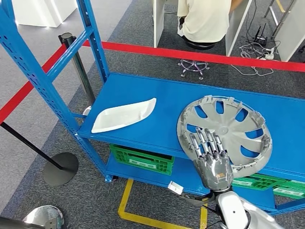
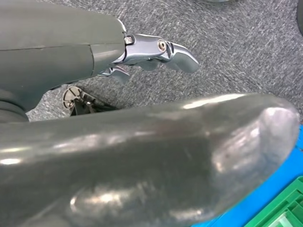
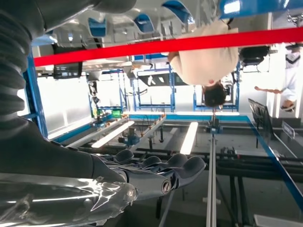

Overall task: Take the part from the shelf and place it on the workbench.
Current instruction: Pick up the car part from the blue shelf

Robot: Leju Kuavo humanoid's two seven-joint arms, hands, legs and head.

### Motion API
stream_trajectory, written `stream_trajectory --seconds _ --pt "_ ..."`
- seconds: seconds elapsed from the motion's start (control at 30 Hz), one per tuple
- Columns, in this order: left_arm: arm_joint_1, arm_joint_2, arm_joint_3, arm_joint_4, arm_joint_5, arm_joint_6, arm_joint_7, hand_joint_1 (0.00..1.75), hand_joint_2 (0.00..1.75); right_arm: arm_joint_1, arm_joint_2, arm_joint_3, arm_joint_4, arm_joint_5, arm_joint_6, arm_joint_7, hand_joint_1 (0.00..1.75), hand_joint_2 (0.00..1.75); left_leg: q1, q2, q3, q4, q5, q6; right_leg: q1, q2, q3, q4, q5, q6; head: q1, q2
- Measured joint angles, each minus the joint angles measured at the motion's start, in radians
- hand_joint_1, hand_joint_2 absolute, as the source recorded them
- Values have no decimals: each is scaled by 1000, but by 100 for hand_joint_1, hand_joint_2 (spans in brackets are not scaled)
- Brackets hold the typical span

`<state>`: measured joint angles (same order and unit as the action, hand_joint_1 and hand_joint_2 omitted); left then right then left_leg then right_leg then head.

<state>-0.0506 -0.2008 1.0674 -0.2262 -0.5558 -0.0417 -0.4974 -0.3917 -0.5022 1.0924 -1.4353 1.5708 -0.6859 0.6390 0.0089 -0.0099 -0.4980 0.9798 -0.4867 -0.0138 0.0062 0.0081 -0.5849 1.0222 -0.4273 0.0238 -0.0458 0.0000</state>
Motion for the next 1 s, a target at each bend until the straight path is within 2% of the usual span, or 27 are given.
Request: stream_trajectory --seconds 0.43,0.63,0.83,0.9,1.0 --pt "0 0 0 0 -10 0 0 0 0 -17 -58 -17 -66 -1 -4 0 0 175 0 0 -2 0 0 0 0 -1 0 -1 0 0 0 0" --pt "-1 -4 1 0 -22 -1 0 0 0 36 -60 -44 -56 -1 8 -1 0 175 0 -1 -2 0 0 0 0 -2 -1 -1 0 1 0 0" --pt "-2 -7 5 0 -18 -7 -7 0 0 127 -13 -50 23 -1 -1 -11 0 175 0 -2 -3 0 -1 1 1 -3 -1 -2 -1 1 0 0" --pt "-1 -8 9 0 -16 -10 -12 0 0 189 14 -60 43 -1 -3 -55 0 175 0 -3 -4 0 -1 1 1 -5 -1 -2 -1 1 0 0" --pt "1 -8 17 0 -16 -15 -16 0 0 281 48 -108 53 0 -4 -167 0 175 0 -4 -5 0 -1 1 1 -5 -2 -2 -2 0 0 0"
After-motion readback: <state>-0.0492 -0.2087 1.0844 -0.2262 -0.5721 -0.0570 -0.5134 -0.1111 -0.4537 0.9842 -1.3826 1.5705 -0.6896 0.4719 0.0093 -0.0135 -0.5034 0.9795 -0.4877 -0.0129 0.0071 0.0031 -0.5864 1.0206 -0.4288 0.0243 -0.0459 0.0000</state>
